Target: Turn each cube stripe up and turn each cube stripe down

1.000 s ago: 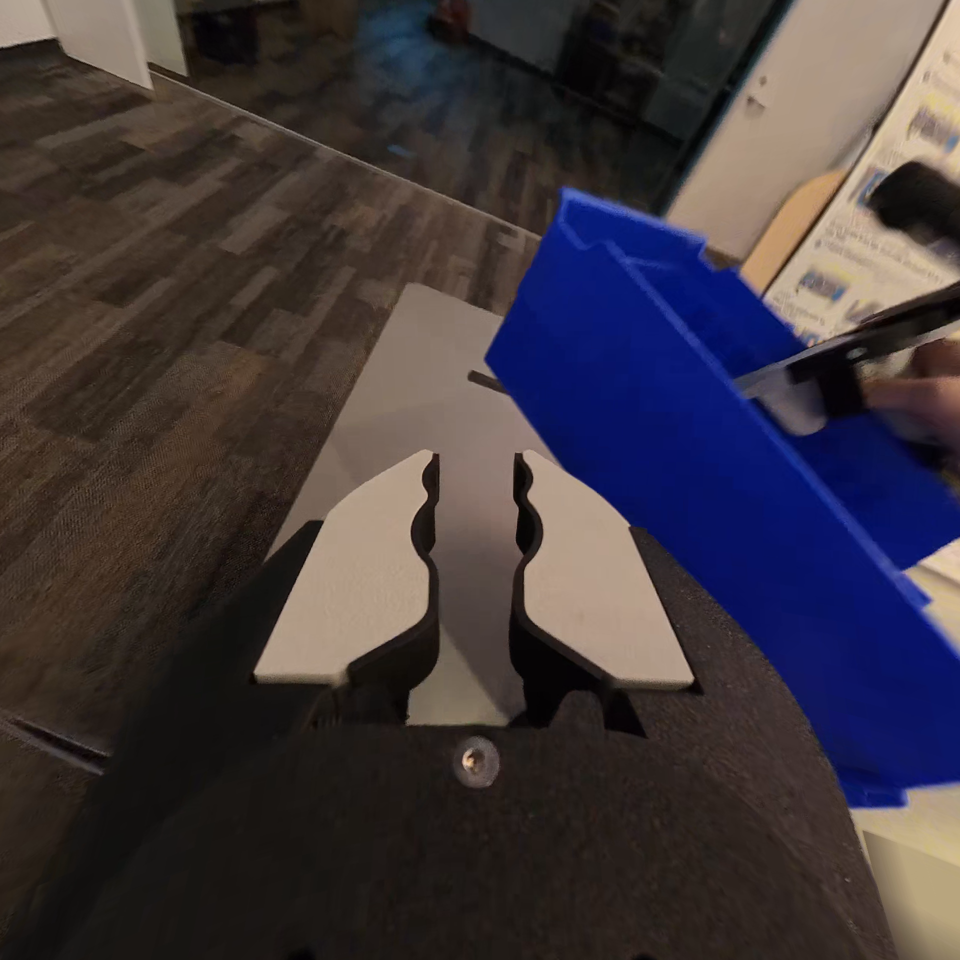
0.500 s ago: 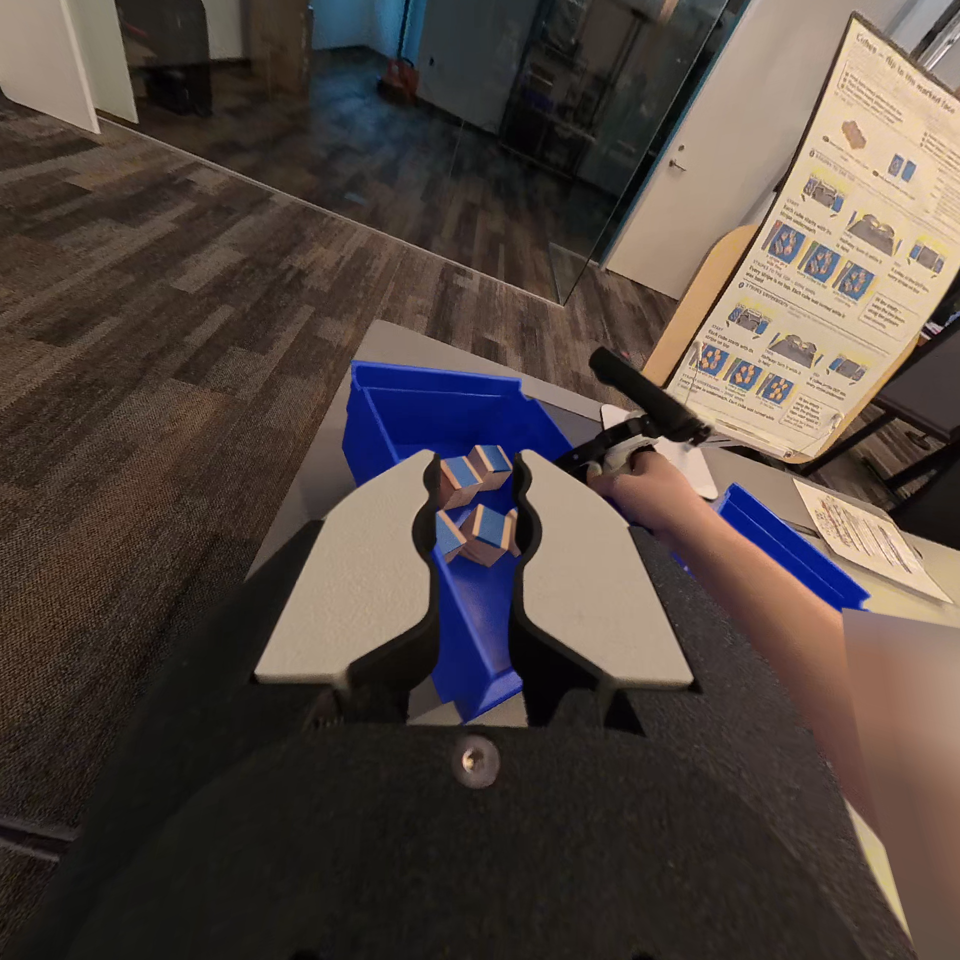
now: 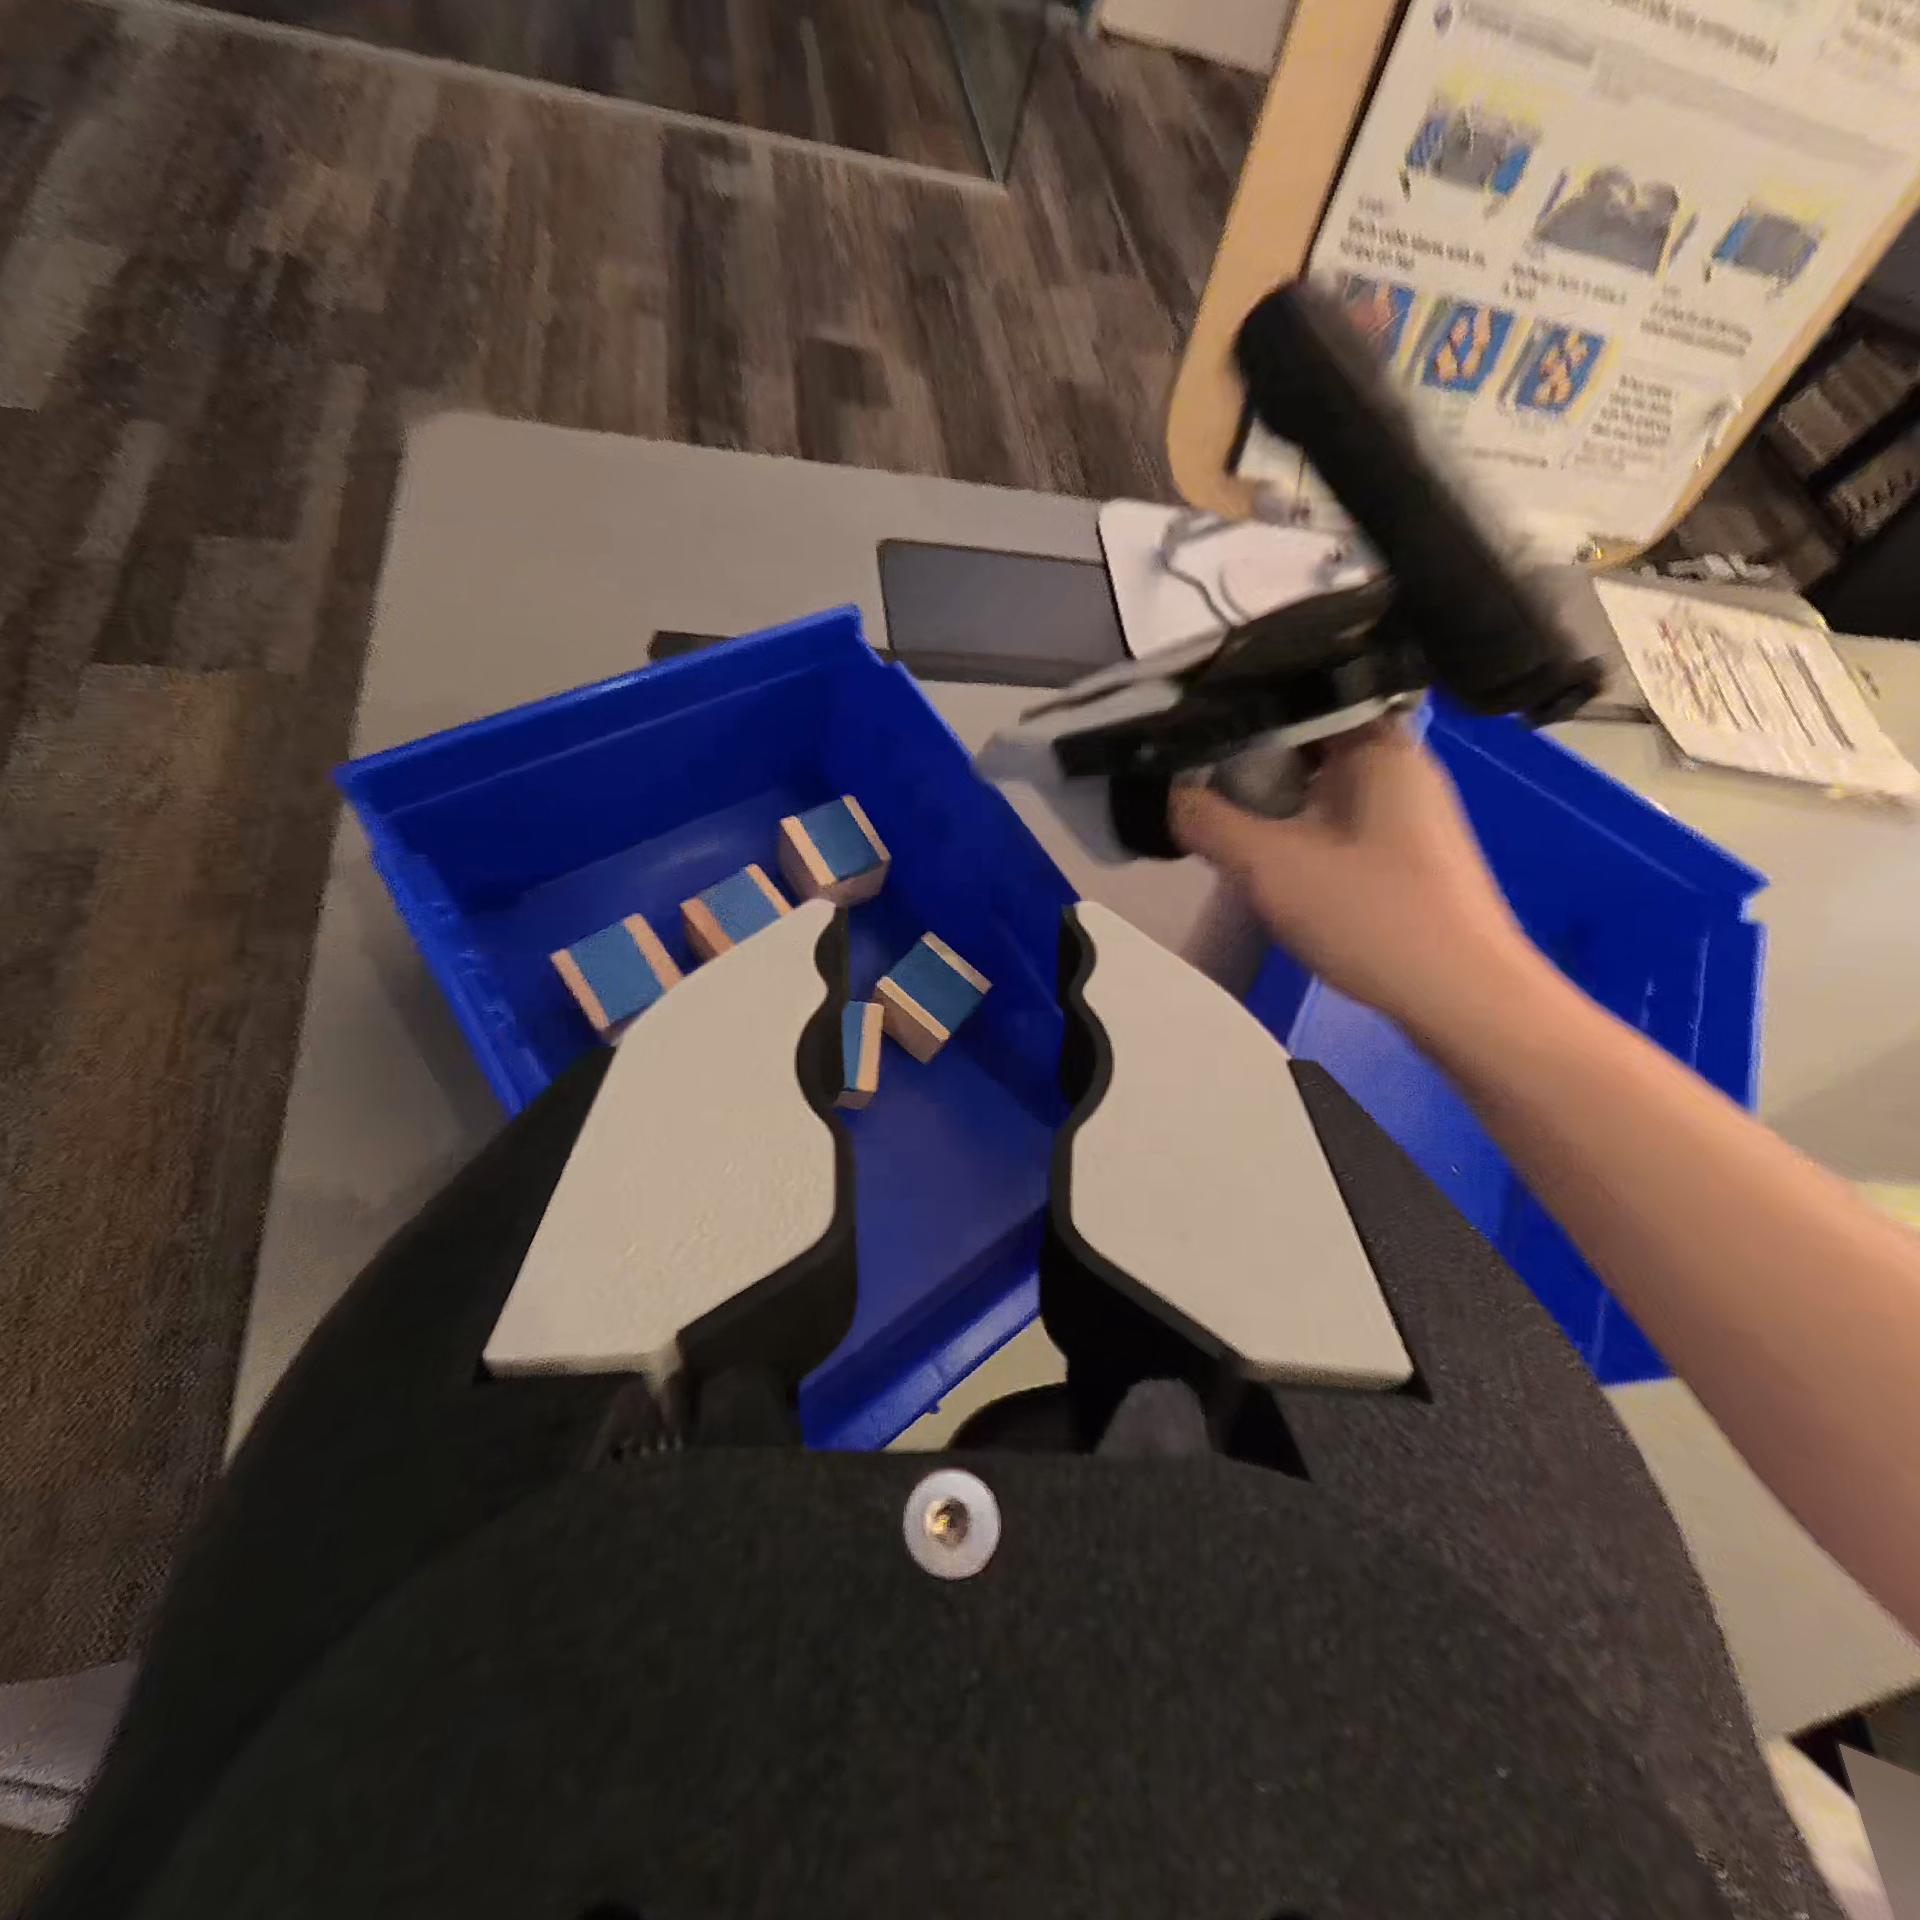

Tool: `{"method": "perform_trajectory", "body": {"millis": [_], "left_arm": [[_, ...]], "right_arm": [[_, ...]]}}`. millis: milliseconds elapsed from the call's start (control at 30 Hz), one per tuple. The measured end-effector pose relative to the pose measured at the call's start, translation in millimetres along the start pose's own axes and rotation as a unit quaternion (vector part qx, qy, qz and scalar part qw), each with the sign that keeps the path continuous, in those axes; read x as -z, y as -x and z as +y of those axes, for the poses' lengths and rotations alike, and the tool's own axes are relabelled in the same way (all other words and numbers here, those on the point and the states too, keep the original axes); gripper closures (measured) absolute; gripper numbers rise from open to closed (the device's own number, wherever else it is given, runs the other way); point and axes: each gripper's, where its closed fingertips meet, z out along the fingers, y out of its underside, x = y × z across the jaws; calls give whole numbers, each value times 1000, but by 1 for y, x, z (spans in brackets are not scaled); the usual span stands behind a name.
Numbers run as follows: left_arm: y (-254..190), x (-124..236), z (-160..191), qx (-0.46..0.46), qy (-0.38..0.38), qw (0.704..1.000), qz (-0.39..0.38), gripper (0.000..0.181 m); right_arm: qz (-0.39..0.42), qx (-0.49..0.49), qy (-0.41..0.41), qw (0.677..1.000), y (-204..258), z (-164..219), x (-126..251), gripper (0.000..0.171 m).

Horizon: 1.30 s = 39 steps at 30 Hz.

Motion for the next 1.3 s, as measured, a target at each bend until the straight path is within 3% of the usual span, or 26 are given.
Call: {"method": "perform_trajectory", "body": {"millis": [100, 167, 267, 333, 467, 633, 733, 833, 967, 1133, 1300], "left_arm": [[-13, -23, 4, -16, 29, 999, 17, 142], [-23, -39, 4, -20, 39, 998, 40, 142], [-43, -70, 3, -8, 50, 993, 109, 143], [-52, -95, 8, 18, 68, 986, 150, 143], [-51, -145, 26, 42, 113, 983, 141, 141], [-54, -176, 43, 44, 148, 981, 115, 138], [-55, -186, 51, 32, 166, 981, 91, 136], [-57, -193, 60, 10, 187, 980, 68, 136], [-53, -198, 63, -9, 194, 980, 36, 146], [-50, -195, 66, -34, 206, 978, 4, 152], [-49, -188, 67, -61, 219, 974, -20, 149]], "right_arm": [[35, 72, -73, 994, -14, -1, 86, 139], [138, 78, -92, 983, -60, 29, 152, 126], [293, -28, -95, 951, -146, 113, 246, 107], [290, -149, -74, 942, -174, 179, 271, 101], [190, -307, -52, 931, -190, 243, 259, 98], [214, -330, 25, 919, -201, 276, 228, 85], [158, -352, 68, 920, -184, 280, 203, 95], [192, -342, 133, 910, -187, 292, 195, 104], [199, -339, 163, 905, -197, 293, 197, 119], [164, -362, 183, 899, -231, 294, 205, 158], [148, -319, 226, 909, -264, 303, 224, 165]]}}
